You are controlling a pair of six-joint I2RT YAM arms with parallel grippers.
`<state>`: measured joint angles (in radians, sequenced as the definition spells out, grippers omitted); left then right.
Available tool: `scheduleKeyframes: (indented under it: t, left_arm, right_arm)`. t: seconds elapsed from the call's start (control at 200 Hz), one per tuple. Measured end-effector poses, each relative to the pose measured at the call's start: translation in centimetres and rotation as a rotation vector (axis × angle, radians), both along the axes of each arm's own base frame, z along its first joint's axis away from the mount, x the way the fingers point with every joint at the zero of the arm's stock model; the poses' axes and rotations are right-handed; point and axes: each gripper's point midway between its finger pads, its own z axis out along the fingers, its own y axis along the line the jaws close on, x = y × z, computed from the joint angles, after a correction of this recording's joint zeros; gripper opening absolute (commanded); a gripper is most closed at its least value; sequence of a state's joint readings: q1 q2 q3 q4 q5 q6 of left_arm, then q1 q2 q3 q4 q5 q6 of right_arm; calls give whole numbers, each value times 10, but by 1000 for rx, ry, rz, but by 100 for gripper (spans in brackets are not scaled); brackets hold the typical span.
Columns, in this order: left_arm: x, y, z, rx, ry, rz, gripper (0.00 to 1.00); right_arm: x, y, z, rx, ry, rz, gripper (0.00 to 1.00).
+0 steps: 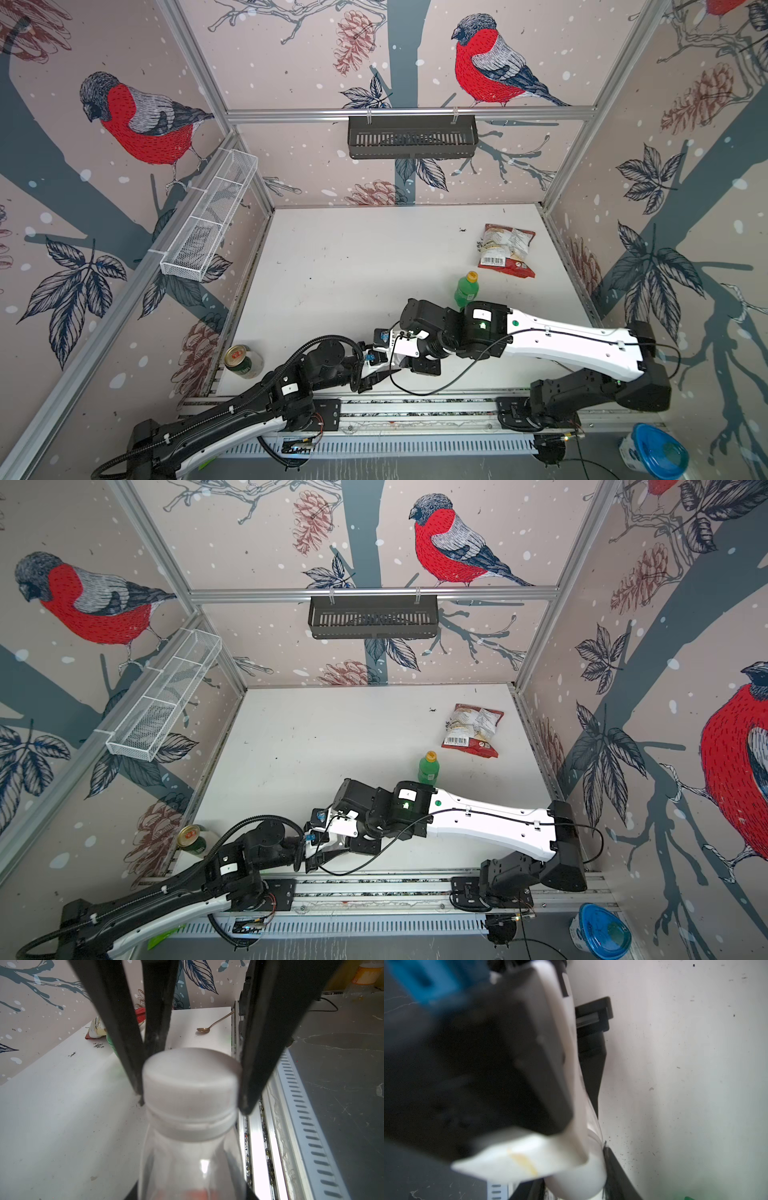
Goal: Screw on the bottle caps
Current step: Screw the bottle cap onto the plastic bottle.
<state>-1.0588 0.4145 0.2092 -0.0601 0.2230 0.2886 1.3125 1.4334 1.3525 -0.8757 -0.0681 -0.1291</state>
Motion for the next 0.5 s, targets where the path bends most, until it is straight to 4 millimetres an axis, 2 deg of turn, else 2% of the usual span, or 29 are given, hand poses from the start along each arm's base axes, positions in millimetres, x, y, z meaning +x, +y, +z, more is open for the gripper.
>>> scheduleKeyframes:
  t: [0.135, 0.33, 0.405, 0.5]
  left_arm:
    - [1, 3, -8, 30, 11, 15, 37]
    - [7, 11, -20, 83, 23, 62, 37]
    - [7, 12, -22, 89, 24, 66, 37]
    - [7, 11, -20, 82, 21, 63, 37]
  right_arm:
    - [2, 3, -9, -21, 54, -98, 31]
    - [10, 8, -24, -53, 232, -362, 31]
    - [9, 10, -25, -51, 298, -448, 38]
    - [8, 9, -22, -39, 337, -528, 55]
